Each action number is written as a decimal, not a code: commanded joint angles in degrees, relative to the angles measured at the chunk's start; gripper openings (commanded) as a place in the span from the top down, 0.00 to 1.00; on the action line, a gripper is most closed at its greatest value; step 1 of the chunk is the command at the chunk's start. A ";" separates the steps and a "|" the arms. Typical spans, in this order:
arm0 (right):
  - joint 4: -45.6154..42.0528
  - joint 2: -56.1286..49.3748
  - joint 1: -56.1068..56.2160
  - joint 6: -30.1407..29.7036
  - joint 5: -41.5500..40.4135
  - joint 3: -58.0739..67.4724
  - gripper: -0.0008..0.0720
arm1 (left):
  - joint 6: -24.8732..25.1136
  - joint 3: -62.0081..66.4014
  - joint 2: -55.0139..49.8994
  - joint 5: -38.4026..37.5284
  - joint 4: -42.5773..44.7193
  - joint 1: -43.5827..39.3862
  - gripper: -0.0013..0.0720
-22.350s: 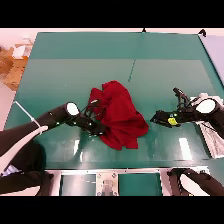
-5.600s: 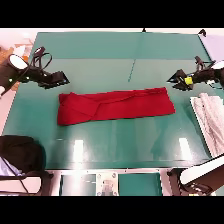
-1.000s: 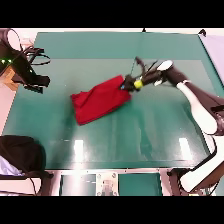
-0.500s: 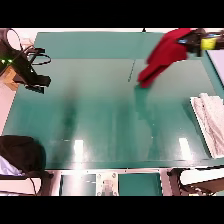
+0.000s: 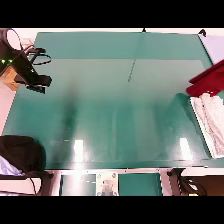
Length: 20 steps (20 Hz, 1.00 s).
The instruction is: Fold the shirts.
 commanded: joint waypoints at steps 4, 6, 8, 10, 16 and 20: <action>-0.04 -0.72 -5.40 -5.42 0.00 0.07 0.97 | -1.14 0.00 0.02 1.44 -0.04 0.04 0.95; -0.15 -0.72 -5.46 -5.35 2.67 0.15 0.96 | -1.14 0.00 0.02 0.98 -0.11 0.04 0.95; -1.77 -0.50 -5.99 -3.74 6.86 0.15 0.97 | -1.09 0.00 0.02 0.94 -0.24 0.04 0.95; -7.37 0.63 -6.88 -0.22 11.04 0.15 0.97 | -0.92 0.00 0.02 0.70 -0.24 0.04 0.95; -26.64 7.23 -11.10 11.85 19.76 0.15 0.97 | -0.90 0.00 0.02 0.42 -1.62 0.04 0.95; -42.27 7.58 -11.41 12.02 29.64 -1.01 0.97 | -0.61 0.00 0.02 0.70 -4.13 0.04 0.95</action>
